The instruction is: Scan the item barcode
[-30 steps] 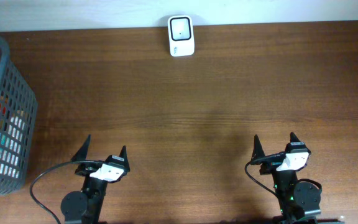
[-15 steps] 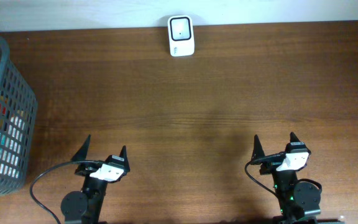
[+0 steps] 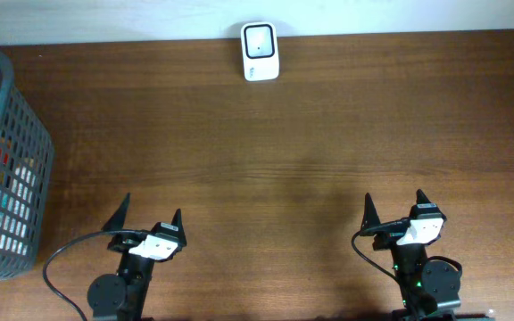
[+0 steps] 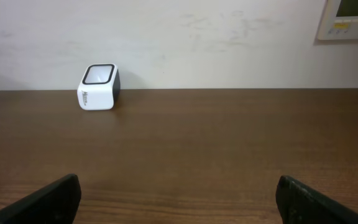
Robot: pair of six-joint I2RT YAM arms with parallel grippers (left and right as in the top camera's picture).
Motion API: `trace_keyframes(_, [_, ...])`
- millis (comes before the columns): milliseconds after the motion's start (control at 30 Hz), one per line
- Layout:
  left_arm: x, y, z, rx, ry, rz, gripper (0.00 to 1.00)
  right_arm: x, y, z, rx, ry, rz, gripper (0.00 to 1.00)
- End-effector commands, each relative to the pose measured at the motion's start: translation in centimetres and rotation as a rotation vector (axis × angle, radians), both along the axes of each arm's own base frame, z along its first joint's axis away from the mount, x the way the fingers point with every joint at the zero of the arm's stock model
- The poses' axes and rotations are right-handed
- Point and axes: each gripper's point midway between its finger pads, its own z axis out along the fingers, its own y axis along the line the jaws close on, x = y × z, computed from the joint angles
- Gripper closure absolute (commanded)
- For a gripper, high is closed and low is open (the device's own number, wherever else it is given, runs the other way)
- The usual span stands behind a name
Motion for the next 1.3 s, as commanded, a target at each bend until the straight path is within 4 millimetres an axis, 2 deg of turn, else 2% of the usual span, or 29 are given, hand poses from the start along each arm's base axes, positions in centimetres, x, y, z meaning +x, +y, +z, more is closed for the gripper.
trace_keyframes(0, [0.0, -0.1, -0.1, 0.011, -0.004, -0.007, 0.01, 0.0, -0.2, -0.3, -0.005, 0.004, -0.007, 0.01])
trace_keyframes(267, [-0.3, -1.2, 0.6, 0.008, -0.027, -0.067, 0.01, 0.0, -0.2, -0.3, -0.005, 0.004, -0.007, 0.01])
trace_keyframes(467, [-0.3, -1.4, 4.4, -0.082, -0.034, -0.075, 0.01, 0.0, -0.2, -0.3, -0.005, 0.004, -0.007, 0.01])
trace_keyframes(567, [0.1, -2.1, 7.8, -0.087, 0.005, -0.122, 0.01, 0.0, -0.2, -0.3, -0.005, 0.004, -0.007, 0.01])
trace_keyframes(767, [3.9, -2.6, 13.8, -0.114, 0.245, -0.149, 0.01, 0.0, -0.2, -0.3, -0.005, 0.004, -0.007, 0.01])
trace_keyframes(800, [5.1, -2.9, 15.1, -0.125, 0.309, -0.165, 0.01, 0.0, -0.2, -0.3, -0.005, 0.004, -0.007, 0.01])
trace_keyframes(900, [8.1, -2.9, 16.8, -0.153, 0.529, -0.157, 0.01, 0.0, -0.2, -0.3, -0.005, 0.004, -0.007, 0.01])
trace_keyframes(1033, [10.8, -3.6, 17.0, -0.209, 0.827, -0.185, 0.01, 0.0, -0.2, -0.3, -0.005, 0.004, -0.007, 0.01])
trace_keyframes(1133, [13.1, -3.7, 15.5, -0.219, 0.867, -0.19, 0.01, 0.0, -0.2, -0.3, -0.005, 0.004, -0.007, 0.01])
trace_keyframes(1200, [13.5, -4.3, 14.8, -0.243, 0.892, -0.226, 0.01, 0.0, -0.2, -0.3, -0.005, 0.004, -0.007, 0.01])
trace_keyframes(1267, [14.3, -4.4, 15.0, -0.244, 0.869, -0.236, 0.01, 0.0, -0.2, -0.3, -0.005, 0.004, -0.007, 0.01])
